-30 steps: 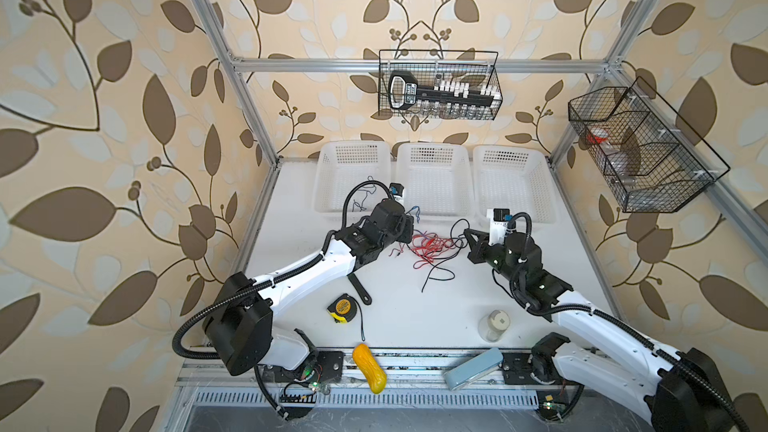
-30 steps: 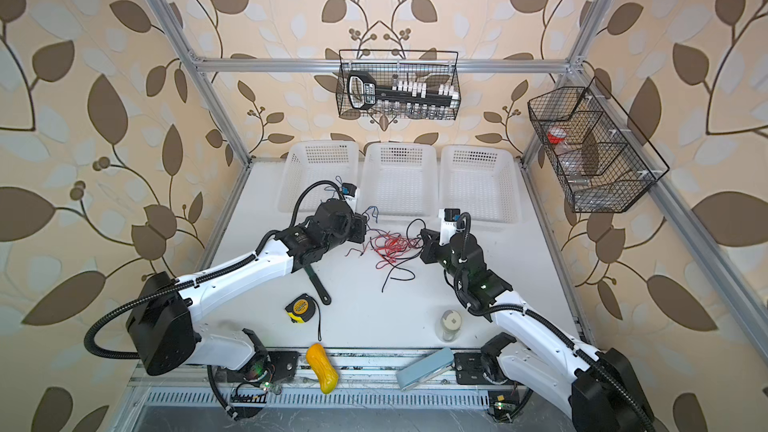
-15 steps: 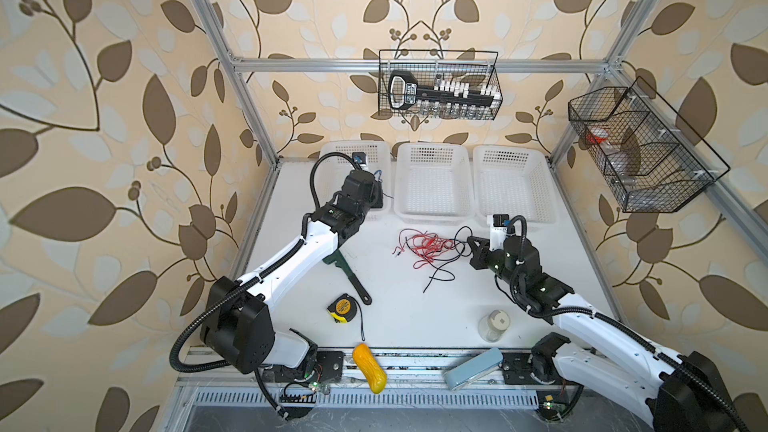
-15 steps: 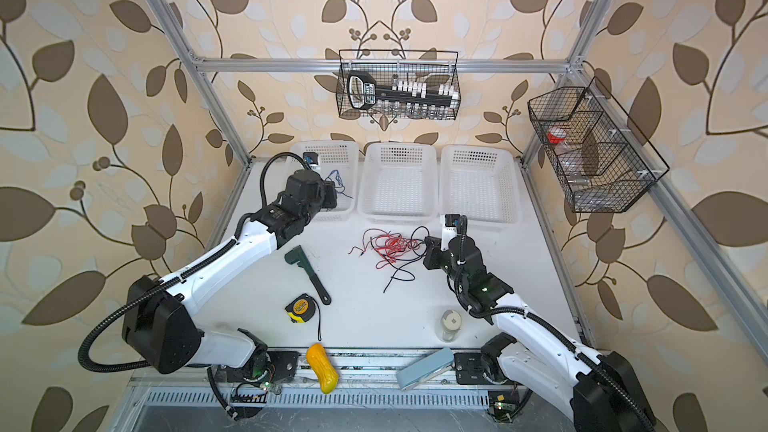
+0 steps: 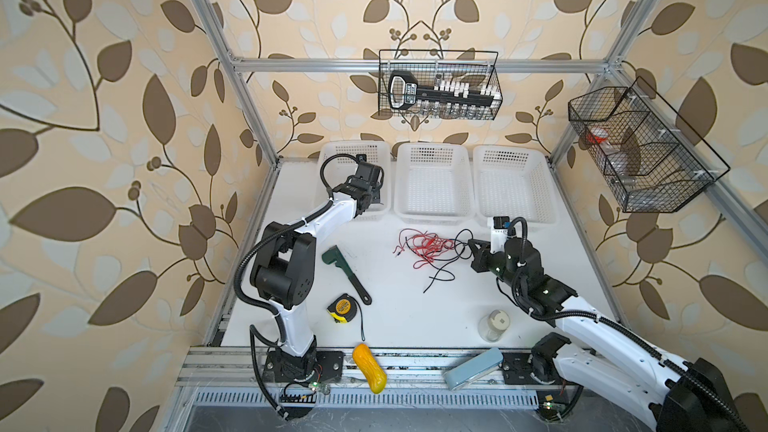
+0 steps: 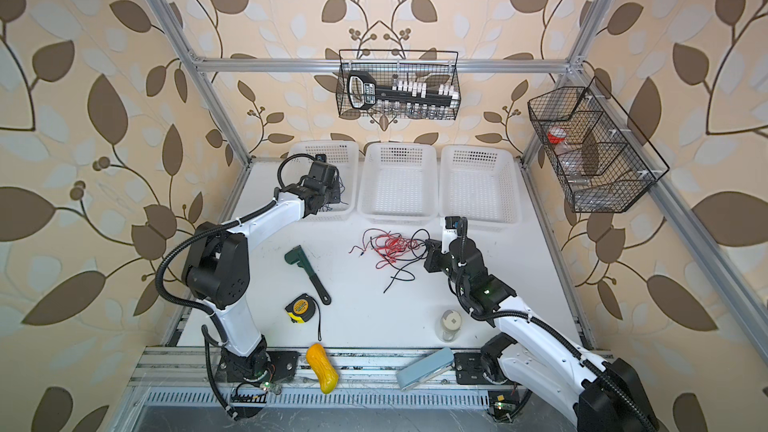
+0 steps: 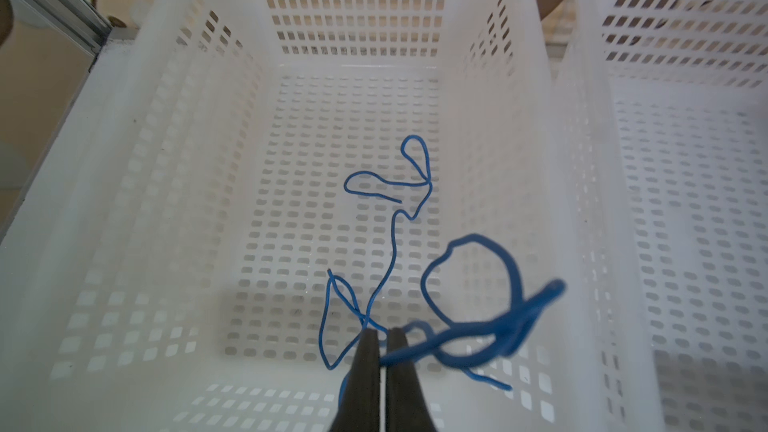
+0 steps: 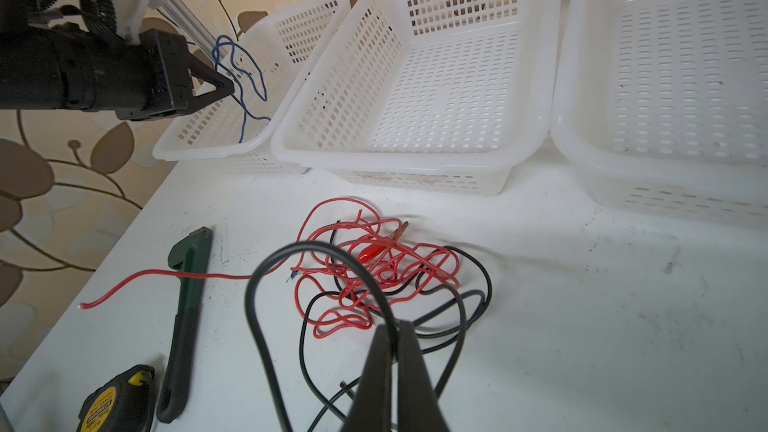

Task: Untangle the cables
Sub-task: 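Open the left gripper to drop the blue wire into the basket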

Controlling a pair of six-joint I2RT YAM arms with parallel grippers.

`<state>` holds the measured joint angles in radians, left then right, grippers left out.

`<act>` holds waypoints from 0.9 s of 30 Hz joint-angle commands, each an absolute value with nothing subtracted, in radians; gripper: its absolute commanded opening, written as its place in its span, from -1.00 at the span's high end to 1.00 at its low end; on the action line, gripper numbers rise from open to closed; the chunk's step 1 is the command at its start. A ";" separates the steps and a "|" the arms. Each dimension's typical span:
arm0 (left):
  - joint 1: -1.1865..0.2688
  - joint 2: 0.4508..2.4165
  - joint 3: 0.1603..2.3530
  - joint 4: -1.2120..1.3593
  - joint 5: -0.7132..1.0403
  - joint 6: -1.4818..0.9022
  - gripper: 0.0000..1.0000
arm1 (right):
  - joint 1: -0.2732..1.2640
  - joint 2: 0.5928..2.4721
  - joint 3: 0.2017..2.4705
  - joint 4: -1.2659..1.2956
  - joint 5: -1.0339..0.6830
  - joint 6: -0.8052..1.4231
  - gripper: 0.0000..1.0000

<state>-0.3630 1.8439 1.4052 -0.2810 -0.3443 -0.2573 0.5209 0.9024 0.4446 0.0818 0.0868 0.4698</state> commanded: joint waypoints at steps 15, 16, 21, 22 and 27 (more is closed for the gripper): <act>-0.359 1.722 1.431 -0.293 -0.309 -0.272 -0.02 | 0.534 0.923 0.483 0.061 0.068 0.434 1.00; -0.359 1.700 1.411 -0.282 -0.286 -0.276 -0.12 | 0.535 0.925 0.489 0.060 0.064 0.431 1.00; -0.368 1.599 1.294 -0.200 -0.103 -0.302 -0.62 | 0.542 0.930 0.523 0.058 0.058 0.418 1.00; -0.374 1.578 1.264 -0.178 -0.061 -0.307 -0.71 | 0.545 0.932 0.532 0.059 0.055 0.416 1.00; -0.466 1.490 1.168 -0.122 0.026 -0.278 -0.93 | 0.556 0.943 0.578 0.058 0.042 0.414 1.00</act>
